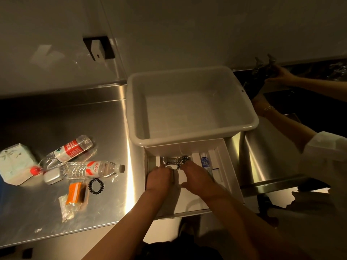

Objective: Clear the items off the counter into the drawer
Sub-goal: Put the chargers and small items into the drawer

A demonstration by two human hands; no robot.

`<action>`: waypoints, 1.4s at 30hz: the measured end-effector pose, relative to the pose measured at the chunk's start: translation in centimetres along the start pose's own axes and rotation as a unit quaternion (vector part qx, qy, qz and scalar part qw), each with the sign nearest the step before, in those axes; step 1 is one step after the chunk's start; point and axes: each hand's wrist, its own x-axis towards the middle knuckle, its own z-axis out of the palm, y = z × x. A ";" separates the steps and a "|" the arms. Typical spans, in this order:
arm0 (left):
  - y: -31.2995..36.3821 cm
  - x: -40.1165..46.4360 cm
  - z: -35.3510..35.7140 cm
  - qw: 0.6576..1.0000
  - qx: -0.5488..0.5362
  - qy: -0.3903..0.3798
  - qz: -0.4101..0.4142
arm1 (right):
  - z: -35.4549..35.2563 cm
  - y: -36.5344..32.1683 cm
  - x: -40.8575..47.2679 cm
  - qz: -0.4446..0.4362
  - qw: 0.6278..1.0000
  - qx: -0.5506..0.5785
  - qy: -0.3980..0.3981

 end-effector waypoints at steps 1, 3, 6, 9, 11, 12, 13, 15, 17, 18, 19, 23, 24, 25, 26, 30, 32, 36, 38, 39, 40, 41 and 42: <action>0.0 -0.2 -0.1 1.000 -0.008 0.003 0.002 | 0.0 0.0 -0.1 -0.001 1.000 -0.001 0.000; 0.0 -0.4 -0.3 1.000 -0.023 0.007 0.008 | -0.1 0.0 -0.2 0.001 1.000 -0.002 0.004; 0.1 -0.8 -0.8 0.999 -0.047 0.012 0.019 | -0.9 -0.2 -0.2 0.000 1.000 0.007 -0.005; -0.1 -1.4 -1.5 0.997 -0.064 0.026 0.041 | -2.6 -0.2 -0.2 -0.003 1.000 0.027 -0.012; -0.2 -1.5 -2.3 0.995 -0.073 0.042 0.053 | -4.1 -0.3 -0.2 -0.006 1.000 0.028 -0.008; -0.4 -1.6 -2.8 0.994 -0.075 0.054 0.059 | -4.7 -0.5 -0.2 -0.010 1.000 0.028 -0.003; -0.5 -1.6 -3.3 0.993 -0.072 0.067 0.064 | -5.4 -0.8 -0.1 -0.015 0.999 0.029 0.003; -0.9 -1.7 -4.5 0.992 -0.050 0.095 0.072 | -6.5 -1.9 0.0 -0.026 0.999 0.033 0.017; -1.5 -1.6 -5.7 0.988 -0.035 0.125 0.082 | -7.2 -3.1 0.2 -0.039 0.997 0.047 0.036; -1.9 -1.7 -6.2 0.986 -0.036 0.138 0.081 | -7.4 -3.8 0.3 -0.043 0.997 0.054 0.044; -2.3 -1.8 -6.8 0.985 -0.034 0.151 0.077 | -7.5 -4.5 0.4 -0.047 0.996 0.057 0.050; -5.3 -2.6 -8.3 0.984 -0.021 0.173 0.046 | -7.4 -8.0 0.9 -0.076 0.993 0.060 0.060; -6.3 -3.0 -8.7 0.983 -0.027 0.179 0.035 | -7.3 -8.9 1.1 -0.084 0.992 0.065 0.063; -7.4 -3.3 -9.0 0.982 -0.033 0.187 0.024 | -7.2 -10.0 1.3 -0.094 0.991 0.068 0.066; -8.5 -3.7 -9.2 0.981 -0.035 0.190 0.015 | -7.0 -11.1 1.6 -0.105 0.990 0.068 0.067; -13.5 -5.5 -9.8 0.982 -0.032 0.185 -0.025 | -5.7 -16.1 2.9 -0.144 0.986 0.062 0.056; -16.4 -6.7 -9.8 0.981 -0.041 0.184 -0.049 | -4.4 -18.8 3.7 -0.160 0.984 0.059 0.040; -22.3 -9.2 -9.3 0.980 -0.042 0.162 -0.104 | -1.0 -23.9 4.9 -0.187 0.981 0.045 0.011; -25.2 -10.5 -8.7 0.978 -0.048 0.157 -0.129 | 1.3 -26.1 5.3 -0.201 0.979 0.037 -0.011; -26.7 -11.2 -8.3 0.976 -0.051 0.156 -0.143 | 2.5 -27.1 5.4 -0.204 0.978 0.036 -0.025; -28.1 -11.8 -7.9 0.974 -0.055 0.153 -0.156 | 3.9 -28.0 5.6 -0.208 0.977 0.034 -0.038; -29.5 -12.4 -7.3 0.972 -0.060 0.150 -0.169 | 5.2 -28.8 5.8 -0.212 0.976 0.029 -0.051; -30.8 -13.0 -6.8 0.971 -0.064 0.145 -0.180 | 6.5 -29.5 6.0 -0.212 0.975 0.023 -0.064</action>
